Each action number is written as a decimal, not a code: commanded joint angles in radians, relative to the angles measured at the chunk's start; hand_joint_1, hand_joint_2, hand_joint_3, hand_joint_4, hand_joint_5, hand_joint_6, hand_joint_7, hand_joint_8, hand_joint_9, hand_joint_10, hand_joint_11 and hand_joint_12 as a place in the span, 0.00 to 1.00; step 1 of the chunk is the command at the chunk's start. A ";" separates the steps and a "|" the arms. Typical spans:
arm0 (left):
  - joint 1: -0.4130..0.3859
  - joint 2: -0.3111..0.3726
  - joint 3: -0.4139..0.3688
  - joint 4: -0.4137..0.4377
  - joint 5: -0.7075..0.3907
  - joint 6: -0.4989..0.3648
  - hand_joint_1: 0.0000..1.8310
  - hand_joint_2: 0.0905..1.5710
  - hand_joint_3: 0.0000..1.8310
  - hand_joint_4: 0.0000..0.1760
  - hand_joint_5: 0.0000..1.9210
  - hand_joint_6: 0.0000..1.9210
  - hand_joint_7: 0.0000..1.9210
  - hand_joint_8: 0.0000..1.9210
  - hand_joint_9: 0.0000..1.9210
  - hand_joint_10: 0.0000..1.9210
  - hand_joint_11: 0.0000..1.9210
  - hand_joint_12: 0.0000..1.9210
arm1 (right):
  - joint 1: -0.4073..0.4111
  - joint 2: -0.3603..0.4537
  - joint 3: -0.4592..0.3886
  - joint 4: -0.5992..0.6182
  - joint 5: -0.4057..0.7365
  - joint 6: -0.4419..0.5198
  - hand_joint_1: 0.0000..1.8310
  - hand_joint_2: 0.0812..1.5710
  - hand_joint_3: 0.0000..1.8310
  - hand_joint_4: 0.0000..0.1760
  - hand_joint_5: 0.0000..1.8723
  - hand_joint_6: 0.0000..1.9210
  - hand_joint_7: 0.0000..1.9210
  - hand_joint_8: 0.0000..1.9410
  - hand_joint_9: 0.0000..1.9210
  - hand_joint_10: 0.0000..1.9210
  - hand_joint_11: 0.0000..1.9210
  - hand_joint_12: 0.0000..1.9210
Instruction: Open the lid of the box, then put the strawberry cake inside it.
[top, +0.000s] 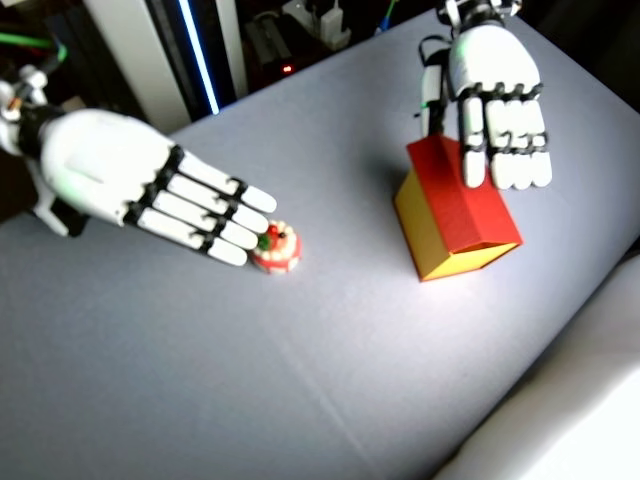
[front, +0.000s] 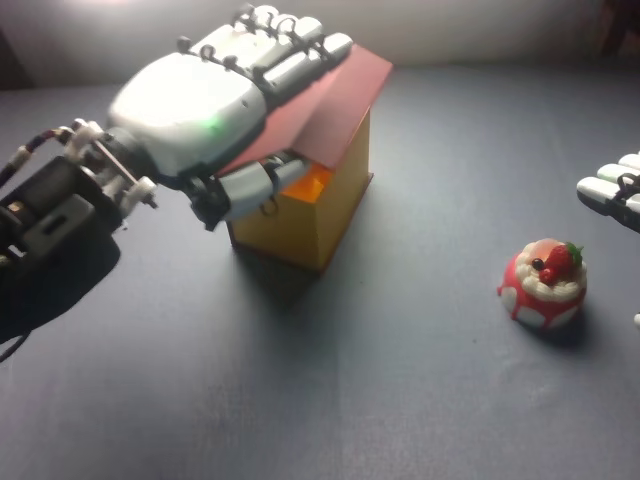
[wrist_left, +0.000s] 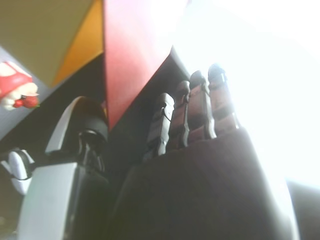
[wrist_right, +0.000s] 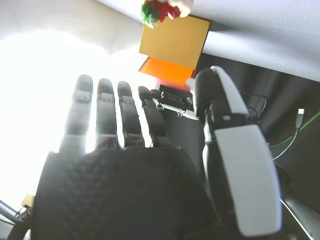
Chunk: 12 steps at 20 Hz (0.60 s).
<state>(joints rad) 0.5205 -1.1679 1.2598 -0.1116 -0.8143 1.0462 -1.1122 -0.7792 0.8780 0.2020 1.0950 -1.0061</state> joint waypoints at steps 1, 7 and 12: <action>0.002 0.017 0.001 -0.027 -0.159 -0.001 0.32 0.91 0.00 0.14 0.00 0.00 0.00 0.00 0.00 0.00 0.00 0.10 | 0.005 -0.002 0.006 0.008 0.118 0.006 0.28 0.85 0.00 0.00 0.00 0.00 0.00 0.00 0.00 0.00 0.00 0.00; 0.053 0.058 0.005 -0.156 -0.278 -0.029 0.29 0.91 0.00 0.27 0.00 0.00 0.00 0.00 0.00 0.00 0.00 0.23 | 0.001 -0.003 0.006 0.013 0.118 0.006 0.26 0.85 0.00 0.00 0.00 0.00 0.00 0.00 0.00 0.00 0.00 0.00; 0.078 0.052 0.066 -0.216 -0.318 -0.165 0.22 0.93 0.00 0.14 0.00 0.00 0.00 0.00 0.00 0.00 0.00 0.22 | -0.003 -0.007 0.008 0.021 0.118 0.007 0.28 0.85 0.00 0.00 0.00 0.00 0.00 0.00 0.00 0.00 0.00 0.00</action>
<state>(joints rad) 0.6037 -1.1198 1.3216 -0.3317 -0.9955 0.8841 -1.1198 -0.7879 0.8829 0.2169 1.0912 -1.0042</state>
